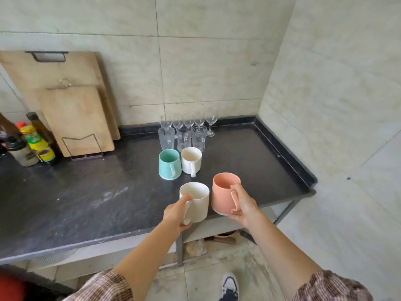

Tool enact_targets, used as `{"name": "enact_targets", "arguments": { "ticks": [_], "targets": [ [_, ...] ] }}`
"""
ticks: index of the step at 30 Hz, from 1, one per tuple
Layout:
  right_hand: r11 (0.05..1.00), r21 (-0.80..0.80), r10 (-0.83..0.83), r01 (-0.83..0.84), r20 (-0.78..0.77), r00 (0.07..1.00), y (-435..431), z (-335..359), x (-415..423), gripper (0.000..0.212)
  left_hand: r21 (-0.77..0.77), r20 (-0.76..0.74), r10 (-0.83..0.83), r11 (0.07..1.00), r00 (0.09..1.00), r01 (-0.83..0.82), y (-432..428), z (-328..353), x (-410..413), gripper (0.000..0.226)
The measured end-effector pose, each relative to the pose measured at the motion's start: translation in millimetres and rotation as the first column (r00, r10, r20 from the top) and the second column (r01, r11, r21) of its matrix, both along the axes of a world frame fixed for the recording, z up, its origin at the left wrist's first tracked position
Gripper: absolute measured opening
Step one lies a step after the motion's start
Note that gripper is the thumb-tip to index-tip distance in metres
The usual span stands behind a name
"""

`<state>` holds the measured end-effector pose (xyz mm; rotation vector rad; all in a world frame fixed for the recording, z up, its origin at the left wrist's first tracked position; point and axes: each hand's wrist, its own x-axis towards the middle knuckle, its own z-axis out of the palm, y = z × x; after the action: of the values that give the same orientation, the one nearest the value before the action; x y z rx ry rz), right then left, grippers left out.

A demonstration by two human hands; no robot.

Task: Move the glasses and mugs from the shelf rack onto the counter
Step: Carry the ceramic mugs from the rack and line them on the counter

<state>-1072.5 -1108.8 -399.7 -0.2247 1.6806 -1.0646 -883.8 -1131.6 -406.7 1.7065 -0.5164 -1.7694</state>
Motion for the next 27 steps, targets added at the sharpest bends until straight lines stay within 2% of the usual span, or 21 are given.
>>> {"name": "enact_targets", "arguments": {
  "ticks": [5,11,17,22,27],
  "targets": [
    [0.998,0.022,0.063,-0.063,-0.018,0.998,-77,-12,-55,0.058,0.035,-0.036,0.042,0.999,0.998,-0.041,-64,-14,-58,0.056],
    [0.978,0.127,0.172,-0.168,-0.024,0.985,-162,-26,-123,0.062,0.103,-0.075,0.203,0.975,0.976,-0.195,-131,-24,-126,0.062],
    [0.968,0.153,0.199,-0.201,0.029,0.98,-221,-37,-151,0.073,0.092,-0.059,0.358,0.931,0.932,-0.352,-177,-31,-166,0.042],
    [0.968,0.168,0.176,-0.185,0.066,0.982,-246,-51,-155,0.069,0.143,0.006,0.392,0.91,0.92,-0.389,-196,-38,-179,0.036],
    [0.97,0.182,0.146,-0.159,0.083,0.986,-262,-59,-156,0.07,0.126,0.019,0.419,0.9,0.908,-0.418,-213,-48,-185,0.041]
  ]
}}
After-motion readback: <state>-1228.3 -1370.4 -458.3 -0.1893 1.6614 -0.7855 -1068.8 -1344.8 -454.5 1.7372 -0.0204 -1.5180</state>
